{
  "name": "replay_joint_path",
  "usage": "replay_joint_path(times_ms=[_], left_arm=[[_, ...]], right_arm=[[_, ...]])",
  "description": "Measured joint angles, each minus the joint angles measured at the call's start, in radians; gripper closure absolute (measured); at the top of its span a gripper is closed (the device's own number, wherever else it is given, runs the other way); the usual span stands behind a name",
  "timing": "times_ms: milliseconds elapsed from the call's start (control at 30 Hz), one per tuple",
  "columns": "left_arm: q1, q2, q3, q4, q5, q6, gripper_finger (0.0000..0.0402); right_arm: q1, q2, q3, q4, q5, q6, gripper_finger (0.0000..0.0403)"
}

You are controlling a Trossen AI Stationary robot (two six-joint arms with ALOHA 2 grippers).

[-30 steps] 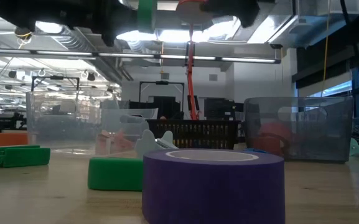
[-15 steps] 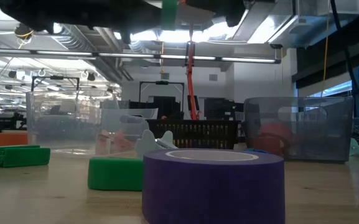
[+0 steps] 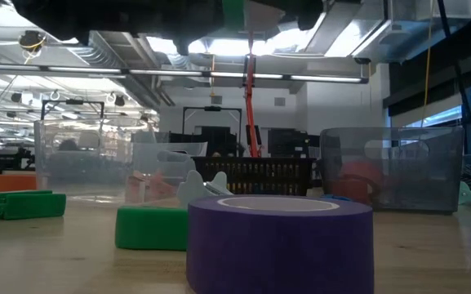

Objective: Pick and place Stapler, Stapler remover, tape
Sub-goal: Put the green tape into the black bin

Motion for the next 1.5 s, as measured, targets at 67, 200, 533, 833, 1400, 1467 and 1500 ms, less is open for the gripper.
replay_joint_path(times_ms=[67, 200, 533, 833, 1400, 1467, 1500], left_arm=[[-0.001, 0.001, 0.003, 0.003, 0.025, -0.009, 0.0375], [0.000, 0.001, 0.002, 0.021, 0.065, -0.023, 0.0375], [-0.002, 0.024, 0.002, 0.040, -0.018, 0.000, 0.0375], [0.006, 0.090, 0.007, 0.115, 0.010, 0.015, 0.0376], [-0.055, -0.066, 0.009, -0.213, -0.481, 0.183, 0.0221], [-0.078, -0.128, 0.009, -0.308, -0.552, 0.157, 0.0211], [-0.086, -0.156, 0.009, -0.352, -0.563, 0.137, 0.0209]], right_arm=[[-0.002, 0.000, 0.000, 0.005, 0.005, 0.000, 0.0134], [-0.003, 0.000, 0.000, 0.012, 0.010, 0.000, 0.0134], [-0.005, 0.003, 0.000, 0.024, 0.007, 0.031, 0.0188], [-0.024, 0.051, 0.000, 0.047, 0.000, 0.034, 0.0366], [-0.007, -0.059, 0.000, -0.263, 0.115, 0.140, 0.0369], [0.007, -0.106, 0.001, -0.387, 0.133, 0.218, 0.0369], [0.011, -0.125, 0.001, -0.454, 0.132, 0.269, 0.0369]])
